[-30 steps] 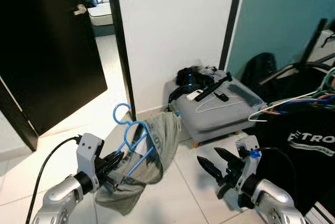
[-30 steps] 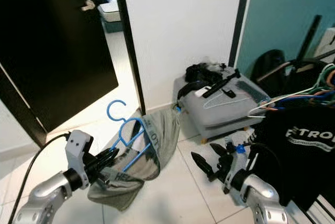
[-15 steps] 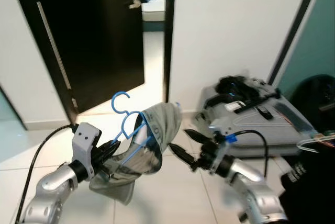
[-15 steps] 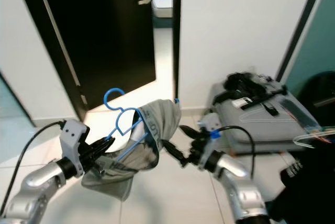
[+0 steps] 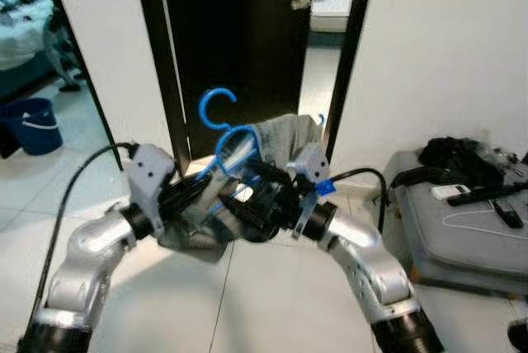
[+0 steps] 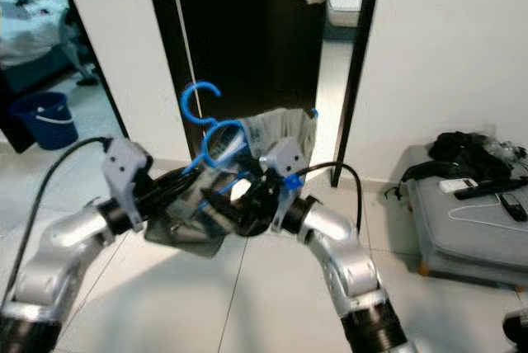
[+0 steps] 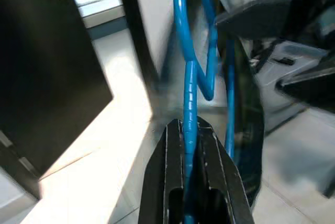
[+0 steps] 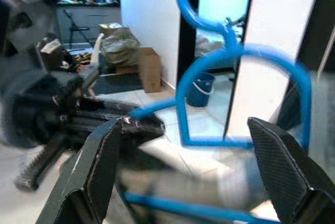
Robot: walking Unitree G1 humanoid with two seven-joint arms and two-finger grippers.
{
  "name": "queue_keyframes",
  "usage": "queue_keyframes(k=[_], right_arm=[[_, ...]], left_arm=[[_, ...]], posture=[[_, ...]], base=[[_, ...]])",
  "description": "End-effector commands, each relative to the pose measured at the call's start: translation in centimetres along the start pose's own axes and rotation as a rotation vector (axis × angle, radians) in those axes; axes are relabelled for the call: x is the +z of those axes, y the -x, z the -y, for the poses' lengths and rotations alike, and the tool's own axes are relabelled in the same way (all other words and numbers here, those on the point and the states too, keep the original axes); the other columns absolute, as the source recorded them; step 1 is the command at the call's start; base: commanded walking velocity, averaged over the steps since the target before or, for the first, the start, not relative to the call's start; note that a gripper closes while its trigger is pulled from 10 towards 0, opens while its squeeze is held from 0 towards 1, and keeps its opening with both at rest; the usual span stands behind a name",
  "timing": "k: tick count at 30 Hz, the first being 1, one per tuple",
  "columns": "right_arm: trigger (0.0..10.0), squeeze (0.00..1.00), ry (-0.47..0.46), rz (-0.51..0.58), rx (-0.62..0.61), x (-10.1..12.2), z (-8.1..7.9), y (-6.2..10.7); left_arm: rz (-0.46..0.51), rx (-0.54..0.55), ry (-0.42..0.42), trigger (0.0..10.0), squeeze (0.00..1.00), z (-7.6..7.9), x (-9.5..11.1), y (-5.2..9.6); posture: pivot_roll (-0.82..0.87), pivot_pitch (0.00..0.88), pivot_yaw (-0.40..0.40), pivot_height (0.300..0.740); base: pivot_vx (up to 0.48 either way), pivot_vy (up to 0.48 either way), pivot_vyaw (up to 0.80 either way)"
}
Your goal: Hang hanger
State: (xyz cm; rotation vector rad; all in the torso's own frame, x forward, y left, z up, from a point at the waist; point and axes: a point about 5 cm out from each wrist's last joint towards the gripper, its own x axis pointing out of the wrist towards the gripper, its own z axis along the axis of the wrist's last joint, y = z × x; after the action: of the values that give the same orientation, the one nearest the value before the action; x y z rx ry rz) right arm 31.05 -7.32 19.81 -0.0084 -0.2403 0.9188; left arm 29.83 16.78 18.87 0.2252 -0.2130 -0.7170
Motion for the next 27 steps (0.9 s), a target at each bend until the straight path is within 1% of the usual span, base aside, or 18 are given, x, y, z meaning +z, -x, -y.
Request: queue_keyframes(k=[1,3,5,7,9,10,11,13,14,15,16,17,19,20,23,27], right_arm=[[10.0,0.00,0.030,0.003,-0.111,0.2,1.3,0.4],[10.0,0.00,0.030,0.003,-0.111,0.2,1.3,0.4],[10.0,0.00,0.060,0.016,-0.192,0.9,2.4,0.9],[10.0,0.00,0.060,0.016,-0.192,0.9,2.4,0.9],[10.0,0.00,0.088,0.025,-0.270,1.6,3.6,1.8],[10.0,0.00,0.088,0.025,-0.270,1.6,3.6,1.8],[10.0,0.00,0.100,0.016,-0.297,1.8,4.0,2.3],[10.0,0.00,0.133,-0.029,-0.318,1.6,4.3,3.0],[10.0,0.00,0.133,-0.029,-0.318,1.6,4.3,3.0],[10.0,0.00,0.145,-0.062,-0.323,1.3,4.4,3.1],[10.0,0.00,0.145,-0.062,-0.323,1.3,4.4,3.1],[10.0,0.00,0.141,-0.088,-0.324,0.9,4.3,3.2],[10.0,0.00,0.141,-0.088,-0.324,0.9,4.3,3.2],[10.0,0.00,0.141,-0.137,-0.324,0.0,3.8,3.1],[10.0,0.00,0.142,-0.159,-0.322,-0.4,3.4,2.8],[10.0,0.00,0.161,-0.212,-0.345,-1.2,3.4,2.7]], left_arm=[[-0.001,-0.027,-0.013,10.0,0.00,0.8,0.1,-0.4],[-0.001,-0.027,-0.013,10.0,0.00,0.8,0.1,-0.4],[-0.009,-0.030,-0.010,10.0,0.00,1.0,0.1,-0.4],[-0.009,-0.030,-0.010,10.0,0.00,1.0,0.1,-0.4],[-0.013,-0.027,-0.008,10.0,0.00,1.1,0.1,-0.3],[-0.013,-0.027,-0.008,10.0,0.00,1.1,0.1,-0.3],[-0.013,-0.026,-0.007,10.0,0.00,1.1,0.1,-0.3],[-0.006,-0.022,0.001,10.0,0.00,1.2,0.2,-0.4],[-0.006,-0.022,0.001,10.0,0.00,1.2,0.2,-0.4],[-0.005,-0.023,0.002,10.0,0.00,1.3,0.2,-0.4],[-0.005,-0.023,0.002,10.0,0.00,1.3,0.2,-0.4],[-0.001,-0.026,0.005,10.0,0.00,1.4,0.3,-0.5],[-0.001,-0.026,0.005,10.0,0.00,1.4,0.3,-0.5],[0.005,-0.031,0.006,10.0,0.00,1.7,0.4,-0.8],[0.007,-0.033,0.006,10.0,0.00,1.7,0.4,-0.9],[0.010,-0.037,0.006,10.0,0.00,1.8,0.6,-1.0]], posture=[[0.01,0.000,-0.031,0.740],[0.01,0.000,-0.031,0.740],[0.01,0.000,-0.028,0.740],[0.01,0.000,-0.028,0.740],[0.01,0.000,-0.029,0.740],[0.01,0.000,-0.029,0.740],[0.01,0.000,-0.029,0.740],[0.00,0.000,-0.029,0.740],[0.00,0.000,-0.029,0.740],[0.00,0.000,-0.027,0.740],[0.00,0.000,-0.027,0.740],[0.00,0.000,-0.027,0.740],[0.00,0.000,-0.027,0.740],[0.00,0.000,-0.025,0.740],[0.00,0.000,-0.025,0.740],[0.00,0.000,-0.025,0.740]], base=[[0.000,0.000,0.00],[0.000,0.000,0.00],[0.000,0.000,0.00],[0.000,0.000,0.00],[0.000,0.000,0.00],[0.000,0.000,0.00],[0.000,0.000,0.00],[0.000,0.000,0.00],[0.000,0.000,0.00],[0.000,0.000,0.00],[0.000,0.000,0.00],[0.000,0.000,0.00],[0.000,0.000,0.00],[0.000,0.000,0.00],[0.000,0.000,0.00],[0.000,0.000,0.00]])
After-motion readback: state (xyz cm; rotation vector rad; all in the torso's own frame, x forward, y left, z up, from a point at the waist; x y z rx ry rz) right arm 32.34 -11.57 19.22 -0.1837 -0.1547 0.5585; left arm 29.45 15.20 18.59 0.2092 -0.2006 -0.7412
